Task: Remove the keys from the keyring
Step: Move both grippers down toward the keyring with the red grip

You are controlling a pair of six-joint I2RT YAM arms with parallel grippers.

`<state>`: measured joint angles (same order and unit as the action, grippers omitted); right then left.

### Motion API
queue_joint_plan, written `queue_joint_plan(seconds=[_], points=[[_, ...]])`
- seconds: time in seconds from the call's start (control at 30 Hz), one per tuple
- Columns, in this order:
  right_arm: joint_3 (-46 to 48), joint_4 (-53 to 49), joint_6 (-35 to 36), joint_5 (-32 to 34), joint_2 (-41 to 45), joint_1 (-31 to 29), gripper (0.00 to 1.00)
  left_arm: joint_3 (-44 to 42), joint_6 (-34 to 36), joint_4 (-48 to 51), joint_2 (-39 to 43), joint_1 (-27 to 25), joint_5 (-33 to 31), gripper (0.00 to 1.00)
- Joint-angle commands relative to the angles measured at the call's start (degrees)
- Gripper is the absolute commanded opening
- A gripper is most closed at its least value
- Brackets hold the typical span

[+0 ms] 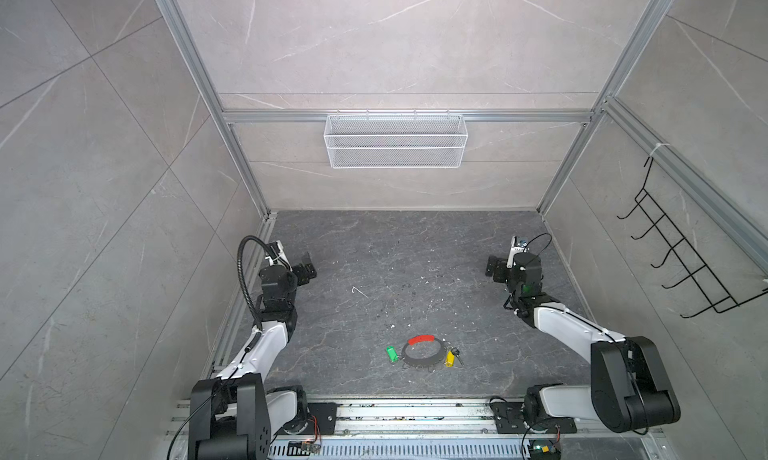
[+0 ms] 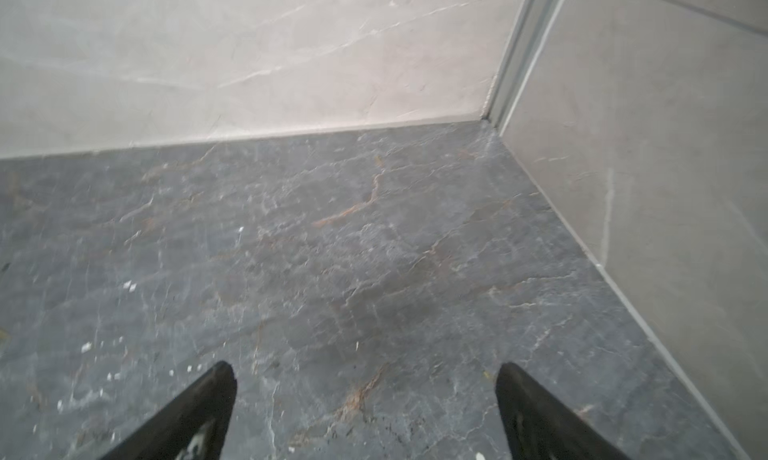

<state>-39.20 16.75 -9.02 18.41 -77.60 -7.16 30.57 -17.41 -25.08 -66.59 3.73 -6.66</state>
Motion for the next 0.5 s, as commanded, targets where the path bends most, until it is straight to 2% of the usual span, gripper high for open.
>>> queue_joint_plan(seconds=[0.0,0.03,0.07,0.13,0.2,0.23,0.3,0.33,0.47], points=[[-9.8,-20.9,-19.3,9.9,-0.5,-0.2,0.99,5.7,-22.0,11.7,2.0,-0.1,-8.0,1.00],[-15.4,-33.7,-30.8,12.4,-2.1,-0.2,0.99,8.2,-31.6,21.7,2.8,0.0,-10.7,1.00],[-20.4,-43.4,-35.8,10.0,-4.4,0.5,1.00,10.7,-39.0,30.0,3.3,0.0,-12.6,1.00],[-25.0,-44.9,-31.4,-1.7,-9.1,1.4,0.97,11.0,-39.3,29.7,3.7,0.1,-9.3,1.00],[-24.9,-41.1,-28.7,-12.0,-11.6,1.4,0.68,9.7,-39.7,25.8,3.8,0.1,-4.0,1.00],[-22.8,-37.7,-28.6,-16.4,-11.4,1.4,0.65,8.4,-40.0,22.5,3.8,0.1,-1.0,1.00],[-18.1,-31.2,-29.5,-21.6,-9.4,1.2,0.65,5.0,-41.6,13.7,4.0,0.1,5.3,1.00],[-15.5,-27.5,-29.9,-23.4,-7.7,0.7,0.77,3.8,-42.7,10.6,4.2,0.0,8.1,1.00],[-12.5,-26.8,-27.2,-23.8,-3.0,-4.2,0.79,4.1,-42.2,10.1,3.9,-1.7,15.8,1.00]])
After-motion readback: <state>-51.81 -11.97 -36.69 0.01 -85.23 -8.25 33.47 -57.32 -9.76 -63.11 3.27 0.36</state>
